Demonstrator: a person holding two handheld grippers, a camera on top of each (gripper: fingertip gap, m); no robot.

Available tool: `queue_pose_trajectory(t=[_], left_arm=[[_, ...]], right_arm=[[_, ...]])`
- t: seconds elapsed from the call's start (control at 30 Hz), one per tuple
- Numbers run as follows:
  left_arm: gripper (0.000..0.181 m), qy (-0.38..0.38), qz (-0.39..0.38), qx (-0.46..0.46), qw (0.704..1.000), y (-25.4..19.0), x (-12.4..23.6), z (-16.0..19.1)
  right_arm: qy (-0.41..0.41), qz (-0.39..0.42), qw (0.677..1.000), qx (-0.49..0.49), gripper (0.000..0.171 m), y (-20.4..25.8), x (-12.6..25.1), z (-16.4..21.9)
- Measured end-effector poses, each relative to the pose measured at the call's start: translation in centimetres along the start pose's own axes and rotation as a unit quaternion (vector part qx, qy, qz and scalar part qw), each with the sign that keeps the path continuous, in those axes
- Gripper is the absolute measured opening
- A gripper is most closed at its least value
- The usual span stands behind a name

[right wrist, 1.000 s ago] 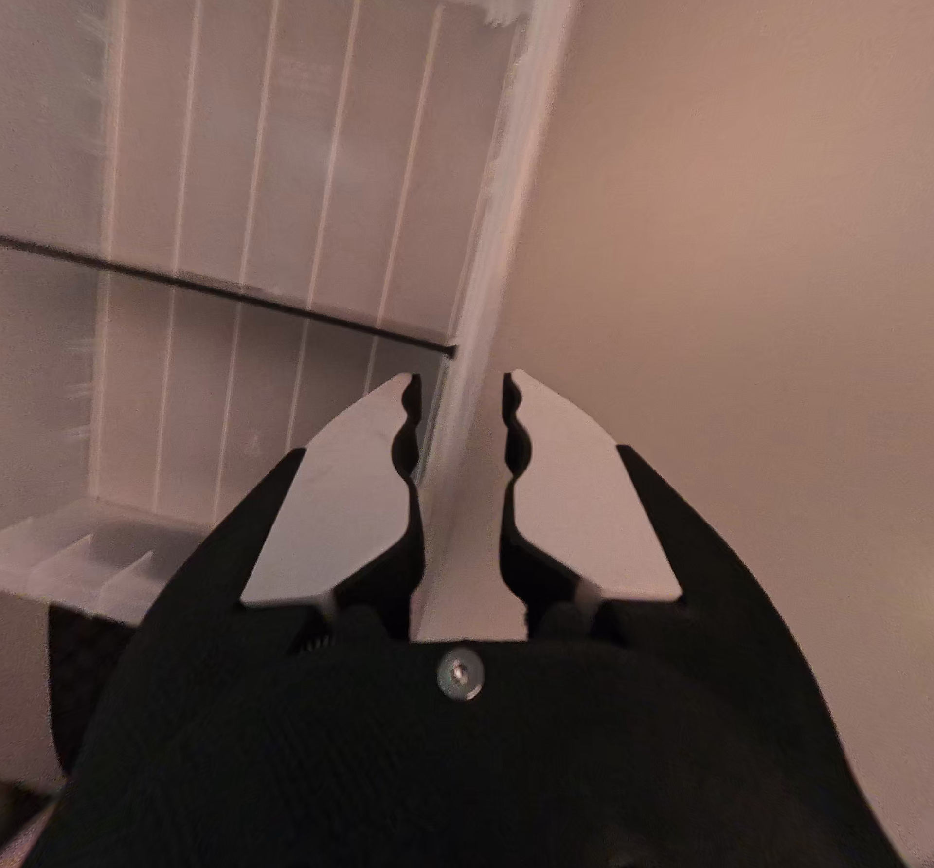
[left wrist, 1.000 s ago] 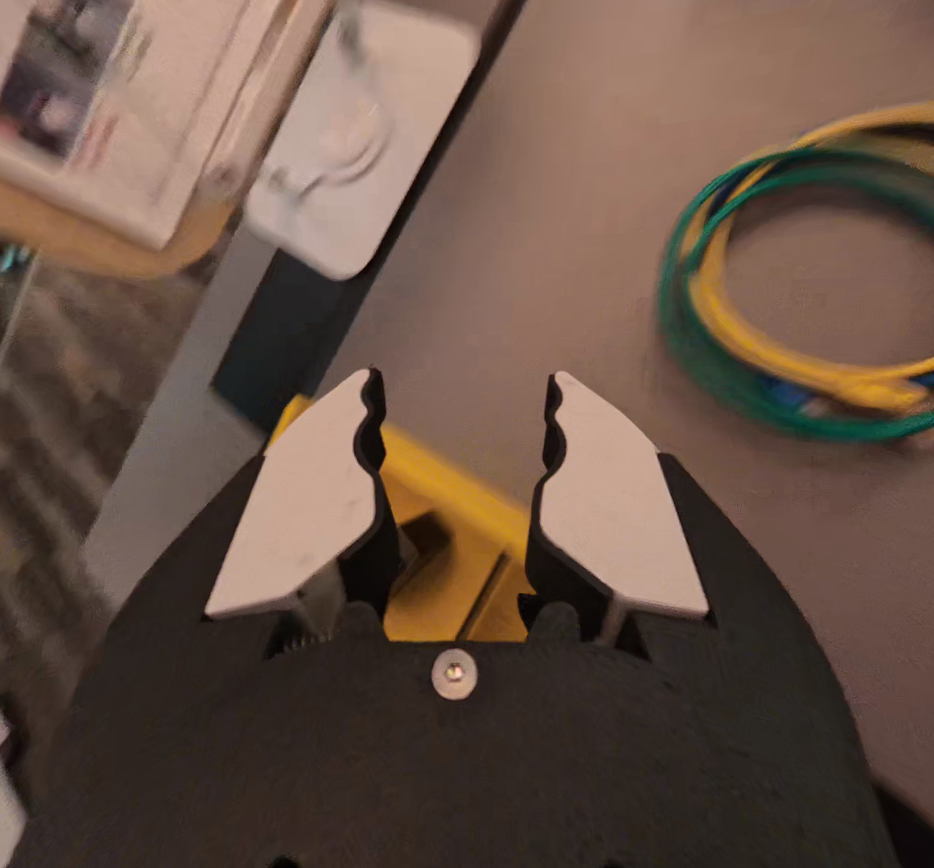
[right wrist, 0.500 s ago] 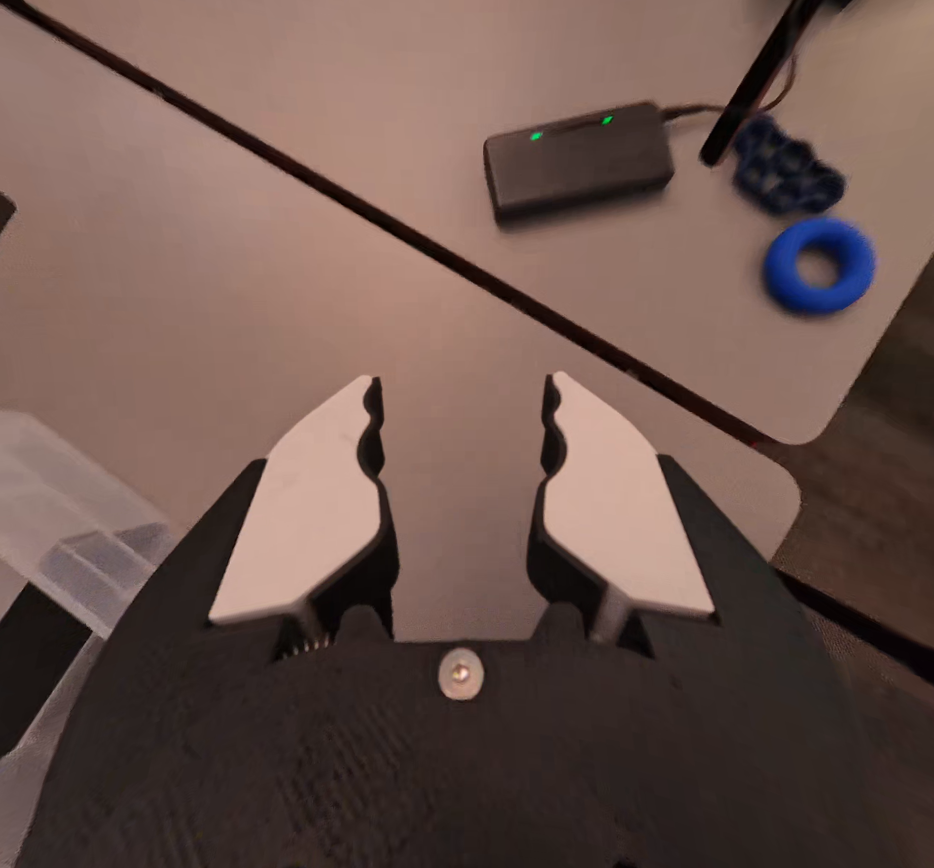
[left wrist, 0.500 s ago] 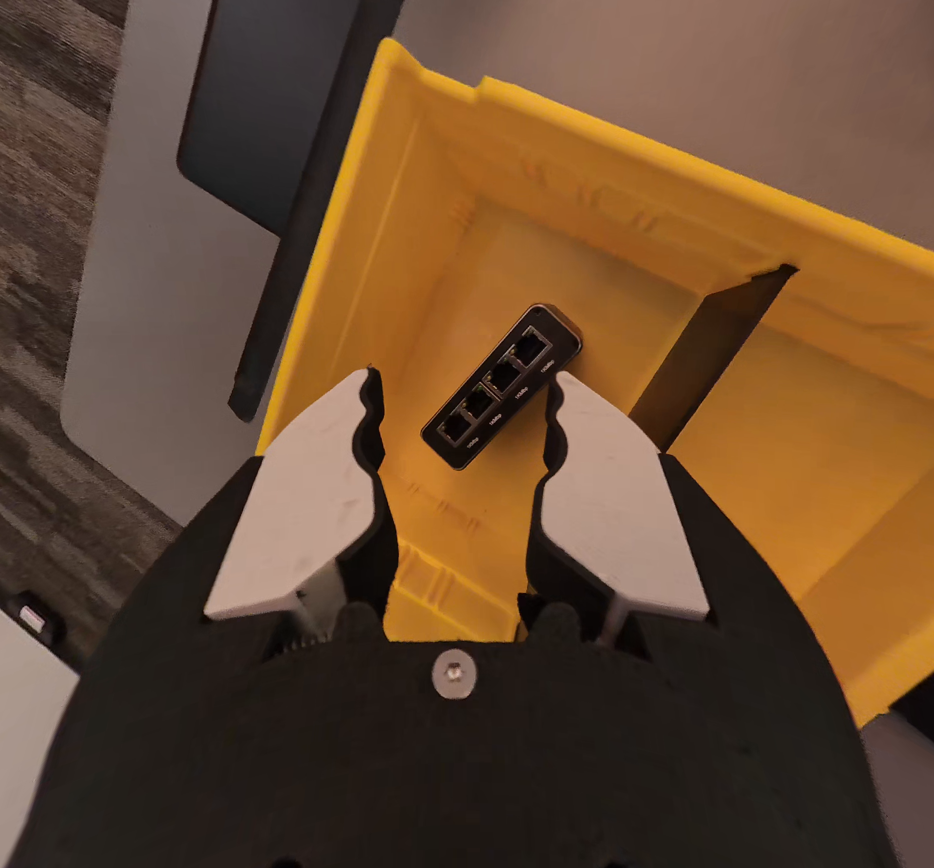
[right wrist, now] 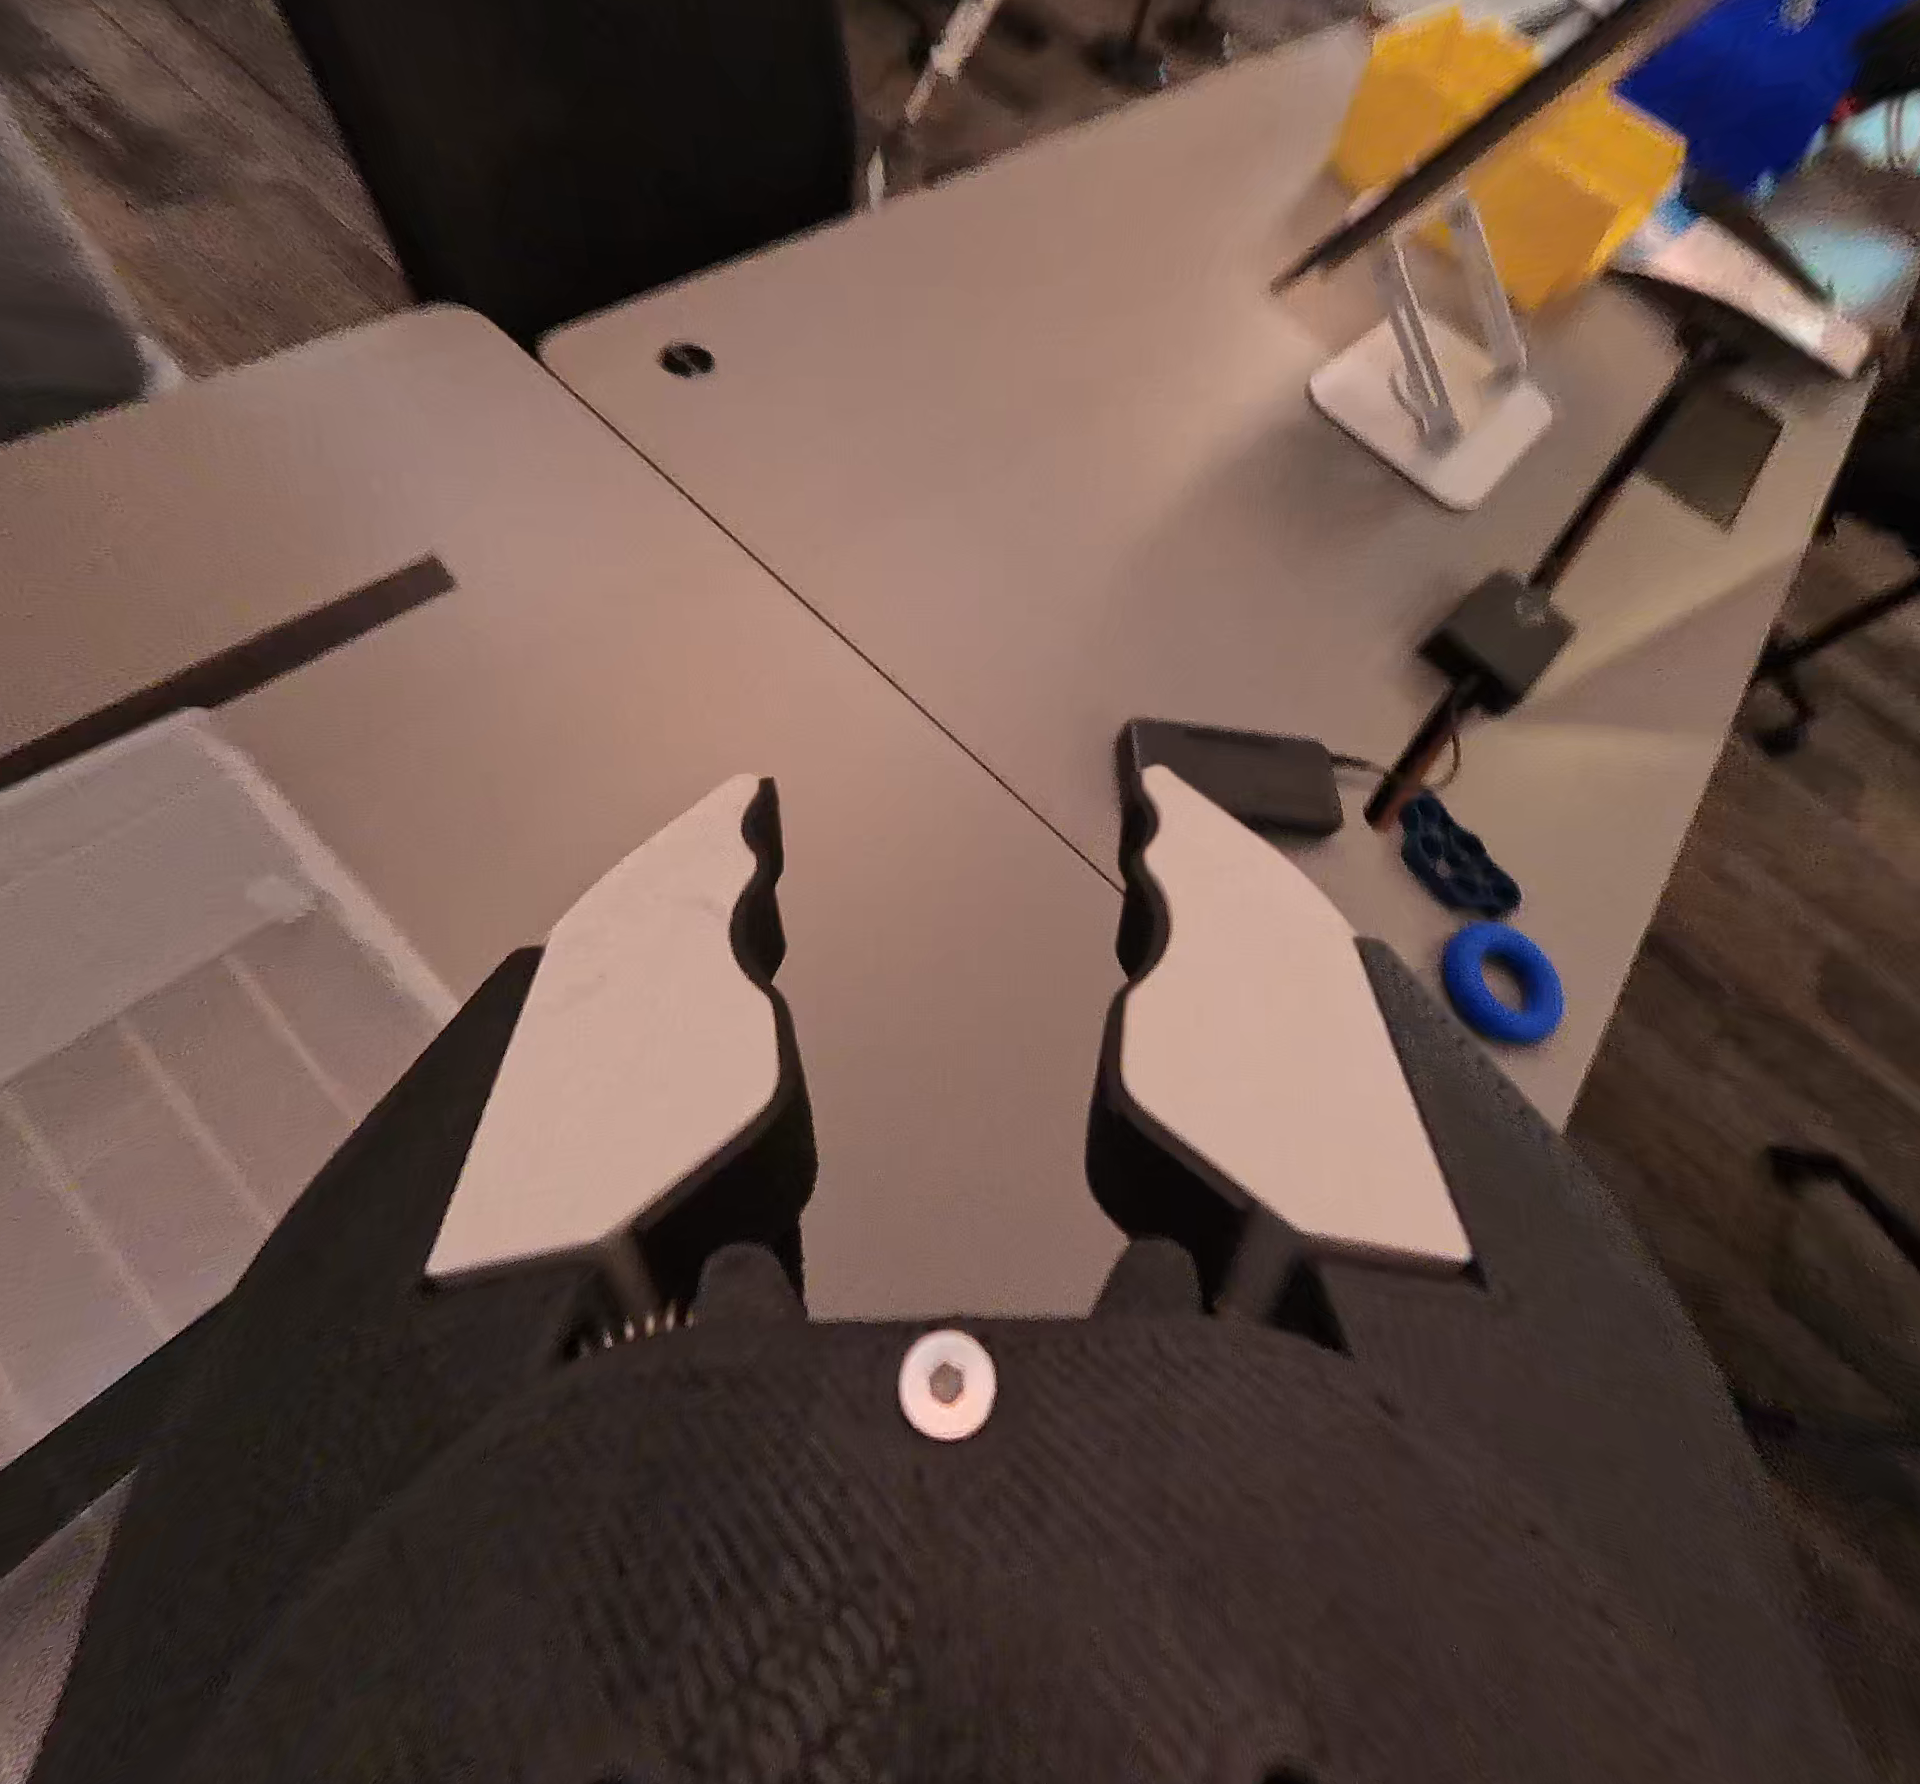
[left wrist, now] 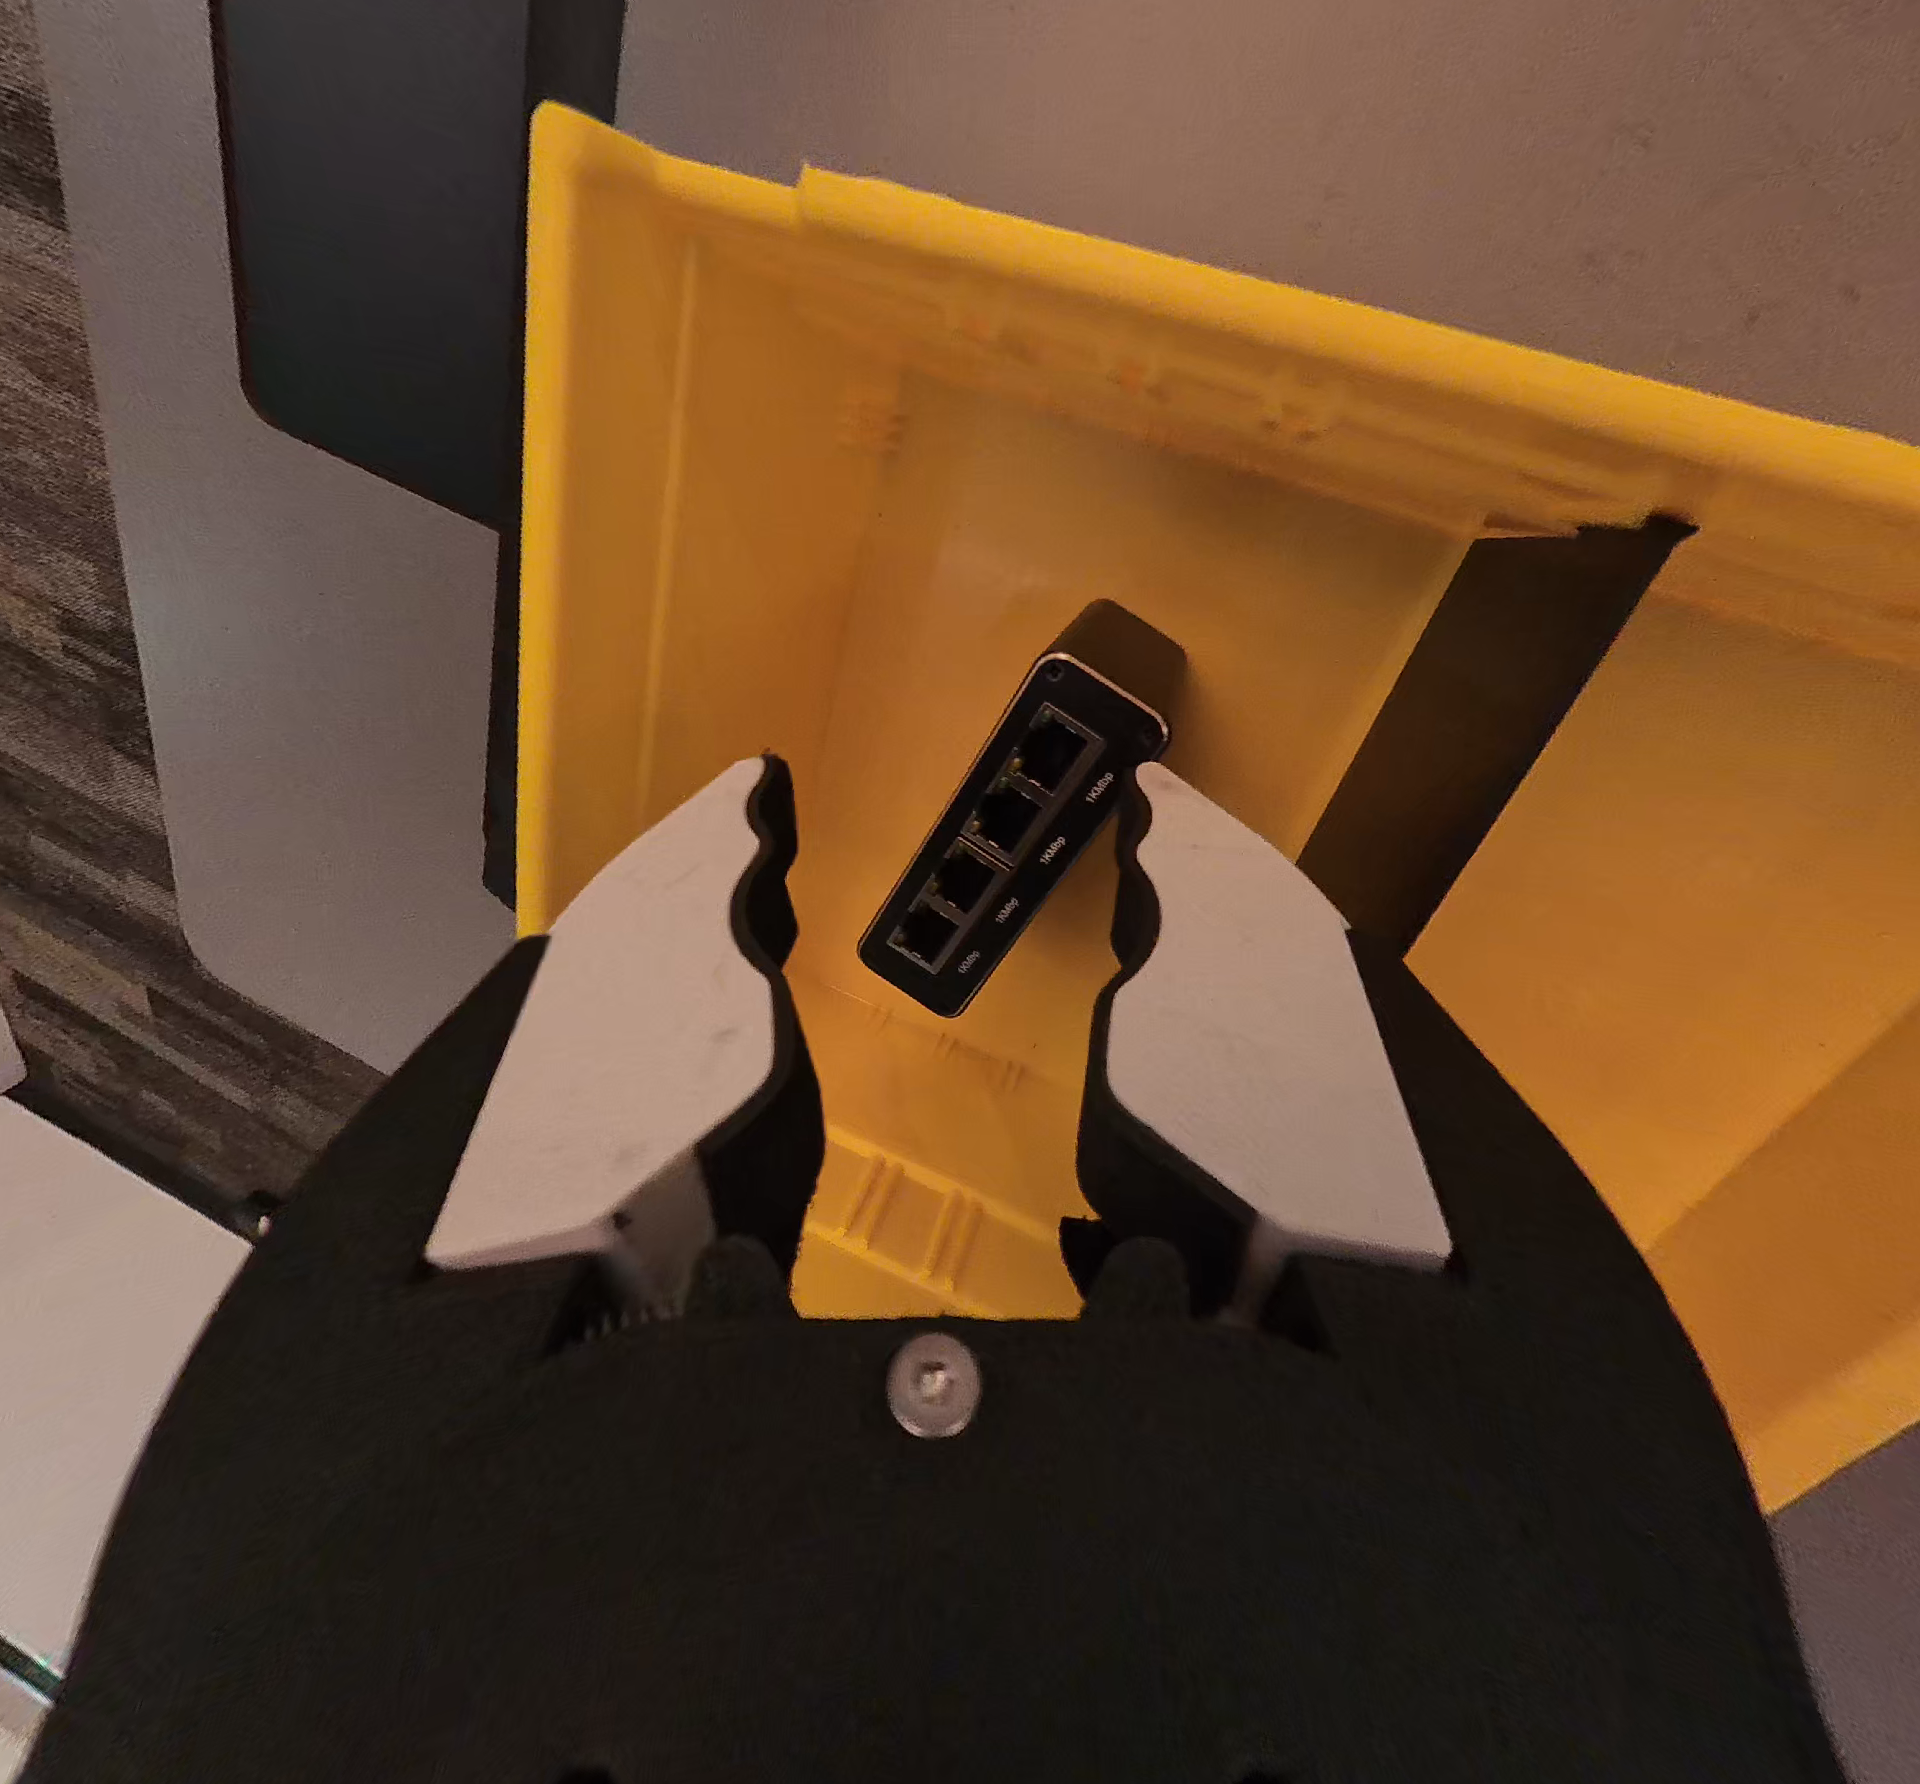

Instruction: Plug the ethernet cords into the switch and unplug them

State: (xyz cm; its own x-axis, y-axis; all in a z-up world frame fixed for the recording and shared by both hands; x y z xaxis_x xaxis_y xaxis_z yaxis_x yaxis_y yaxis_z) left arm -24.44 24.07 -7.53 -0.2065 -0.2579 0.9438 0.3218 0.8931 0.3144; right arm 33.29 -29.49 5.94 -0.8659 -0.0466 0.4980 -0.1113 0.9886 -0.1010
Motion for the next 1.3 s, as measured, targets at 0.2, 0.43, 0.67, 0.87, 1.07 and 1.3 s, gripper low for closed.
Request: queue_pose_trajectory(t=[0.2, 0.43, 0.67, 0.87, 1.07, 1.3], left_arm=[[0.049, 0.0, 0.013, -0.017, 1.0, -0.8, 0.0, 0.0], [0.048, 0.053, 0.044, -0.055, 0.996, -1.7, -2.1, 1.2], [0.043, 0.079, 0.028, -0.065, 0.994, -1.5, -4.2, 2.7], [0.036, 0.083, 0.012, -0.031, 0.996, -1.0, -3.6, 3.6], [0.035, 0.054, -0.011, 0.013, 0.998, -0.2, -1.0, 3.6], [0.034, -0.018, -0.081, 0.03, 0.996, 2.5, 7.6, -1.1]], right_arm=[[0.015, -0.302, 0.95, 0.073, 0.064, 11.6, 3.8, 1.2], [-0.094, -0.382, 0.906, 0.156, 0.055, 18.3, 9.7, 0.2], [-0.087, -0.407, 0.881, 0.227, 0.054, 22.4, 11.6, 2.7], [-0.093, -0.413, 0.874, 0.24, 0.049, 23.0, 11.2, 3.0], [-0.103, -0.608, 0.785, 0.056, 0.047, 24.7, 13.0, 1.6], [-0.334, -0.714, 0.565, -0.242, 0.044, 12.4, 18.4, -6.5]])
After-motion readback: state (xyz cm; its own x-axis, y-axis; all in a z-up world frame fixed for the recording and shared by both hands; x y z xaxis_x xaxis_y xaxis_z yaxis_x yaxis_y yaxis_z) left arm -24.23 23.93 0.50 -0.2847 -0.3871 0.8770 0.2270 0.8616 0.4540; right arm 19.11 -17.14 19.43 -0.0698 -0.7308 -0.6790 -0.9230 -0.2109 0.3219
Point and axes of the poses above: each gripper's, where its closed fingertips meet, x back along the fingers, z out of its underside, y = z × x across the jaws, the point moved 1 cm from there along x, back along the fingers, and after that the axes turned 7 degrees about -x, right-handed, at the moved point
